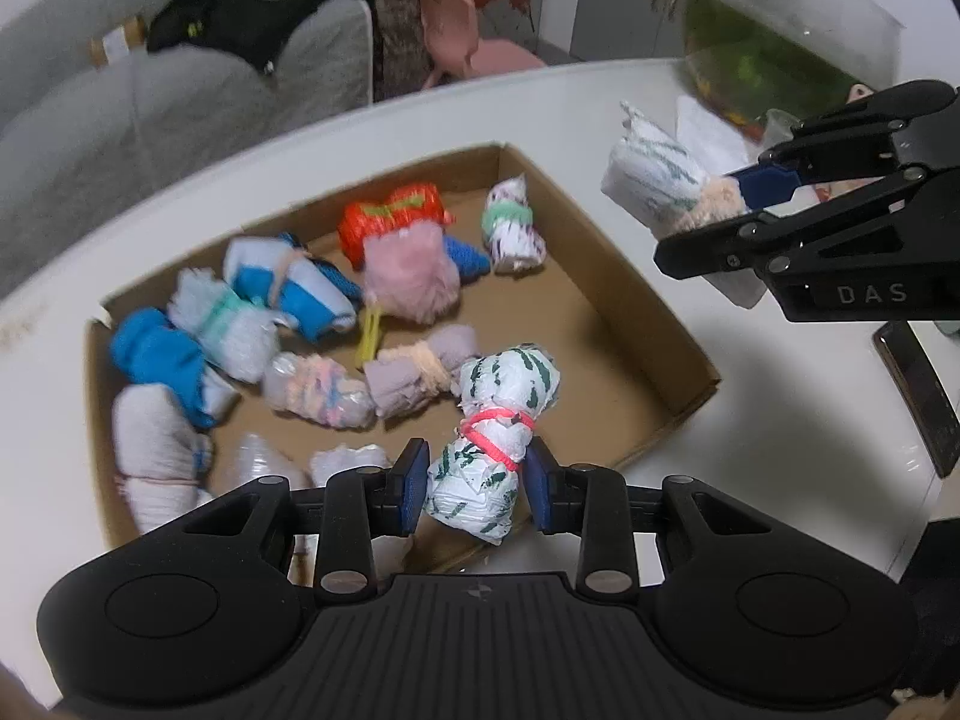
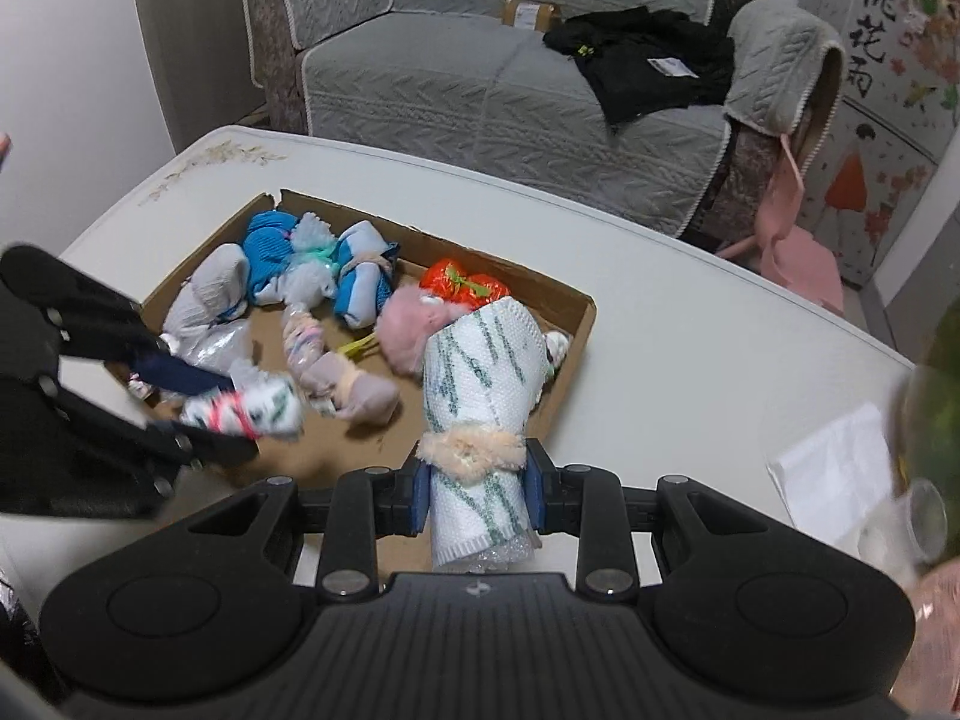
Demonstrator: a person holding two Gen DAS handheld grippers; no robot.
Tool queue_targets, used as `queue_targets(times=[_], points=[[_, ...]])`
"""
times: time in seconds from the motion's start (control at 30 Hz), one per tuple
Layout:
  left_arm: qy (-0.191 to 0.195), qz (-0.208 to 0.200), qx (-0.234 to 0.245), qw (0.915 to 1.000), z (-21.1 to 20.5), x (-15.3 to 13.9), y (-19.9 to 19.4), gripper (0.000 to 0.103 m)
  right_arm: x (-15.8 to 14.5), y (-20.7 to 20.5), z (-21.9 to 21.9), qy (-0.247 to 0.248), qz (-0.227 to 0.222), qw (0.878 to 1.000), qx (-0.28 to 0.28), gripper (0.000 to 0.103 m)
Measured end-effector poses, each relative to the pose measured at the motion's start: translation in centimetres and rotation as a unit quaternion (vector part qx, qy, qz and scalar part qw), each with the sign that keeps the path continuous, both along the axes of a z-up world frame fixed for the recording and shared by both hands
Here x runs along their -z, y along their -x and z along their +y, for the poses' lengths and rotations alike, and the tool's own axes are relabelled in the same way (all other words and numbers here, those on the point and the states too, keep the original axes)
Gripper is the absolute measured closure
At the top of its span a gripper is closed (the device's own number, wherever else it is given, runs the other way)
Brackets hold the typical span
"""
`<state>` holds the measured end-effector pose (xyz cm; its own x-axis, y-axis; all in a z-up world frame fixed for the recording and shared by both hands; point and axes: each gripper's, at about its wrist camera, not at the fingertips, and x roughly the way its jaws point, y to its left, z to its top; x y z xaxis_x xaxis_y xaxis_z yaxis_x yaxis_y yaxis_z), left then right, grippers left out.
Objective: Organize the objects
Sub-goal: 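Carry both socks over the tray and lower them among the bundles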
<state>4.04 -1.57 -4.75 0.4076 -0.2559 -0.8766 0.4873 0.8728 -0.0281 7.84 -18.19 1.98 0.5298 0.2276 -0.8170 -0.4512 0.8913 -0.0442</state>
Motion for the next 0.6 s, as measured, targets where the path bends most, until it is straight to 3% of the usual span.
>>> queue_targets(times=[0.37,0.6], points=[[0.005,0.028,0.023,0.9994,-2.1,4.1,-1.9,0.063,2.5,-1.0,0.3,0.03,0.03,0.999,-0.032,0.076],[-0.006,0.005,-0.037,0.9993,-1.3,5.0,-4.0,0.062,3.3,-2.0,1.1,0.036,0.033,0.998,-0.05,0.075]])
